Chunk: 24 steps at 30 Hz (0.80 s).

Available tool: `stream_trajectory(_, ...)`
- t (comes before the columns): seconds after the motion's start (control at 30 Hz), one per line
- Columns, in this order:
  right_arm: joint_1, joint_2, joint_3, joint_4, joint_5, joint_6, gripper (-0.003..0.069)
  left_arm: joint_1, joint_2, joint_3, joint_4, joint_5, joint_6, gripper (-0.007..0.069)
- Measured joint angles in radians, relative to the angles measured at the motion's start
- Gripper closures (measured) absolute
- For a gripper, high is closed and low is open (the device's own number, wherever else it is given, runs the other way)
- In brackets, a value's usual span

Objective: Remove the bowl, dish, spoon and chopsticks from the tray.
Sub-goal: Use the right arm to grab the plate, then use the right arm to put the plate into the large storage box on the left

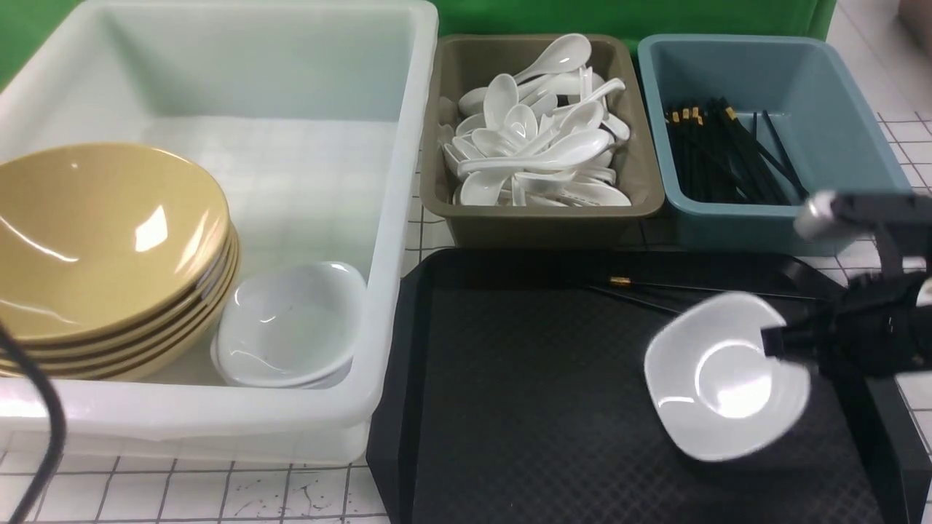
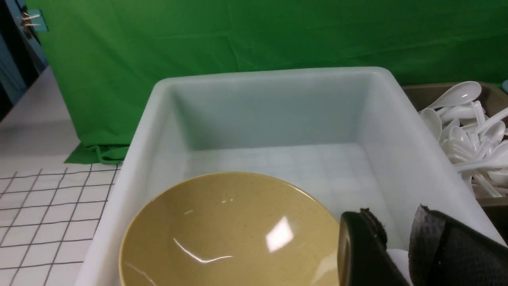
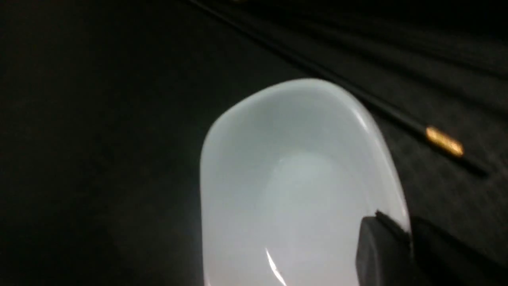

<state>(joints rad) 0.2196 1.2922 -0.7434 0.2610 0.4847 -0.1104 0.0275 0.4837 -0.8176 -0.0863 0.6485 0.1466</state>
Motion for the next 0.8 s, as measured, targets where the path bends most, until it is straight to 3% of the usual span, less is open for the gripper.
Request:
stream_trajectory(0.2, 0.261, -0.047, -0.287, 0.0, 0.035, -0.018, 0.0576, 0.0, -0.052, 0.0, 0.01, 0.026, -0.001, 0.0482)
stream_trajectory(0.3, 0.45, 0.069, -0.449, 0.004, -0.024, -0.019, 0.0576, 0.0, -0.056, 0.02, 0.01, 0.021, -0.001, 0.0482)
stream_trajectory(0.4, 0.541, 0.242, -0.607, 0.005, -0.043, -0.019, 0.0576, 0.0, -0.056, 0.042, 0.01, 0.025, -0.001, 0.0482)
stream_trajectory(0.53, 0.572, 0.45, -0.835, -0.01, 0.05, 0.007, 0.0576, 0.0, -0.056, 0.055, 0.01, 0.056, -0.001, 0.0482)
stream_trajectory(0.63, 0.574, 0.625, -1.042, -0.144, 0.218, 0.153, 0.0576, 0.0, -0.056, 0.058, 0.01, 0.088, -0.001, 0.0482)
stream_trajectory(0.8, 0.578, 0.786, -1.285, -0.242, 0.407, 0.316, 0.0568, 0.0, -0.056, 0.058, 0.01, 0.098, -0.001, 0.0482)
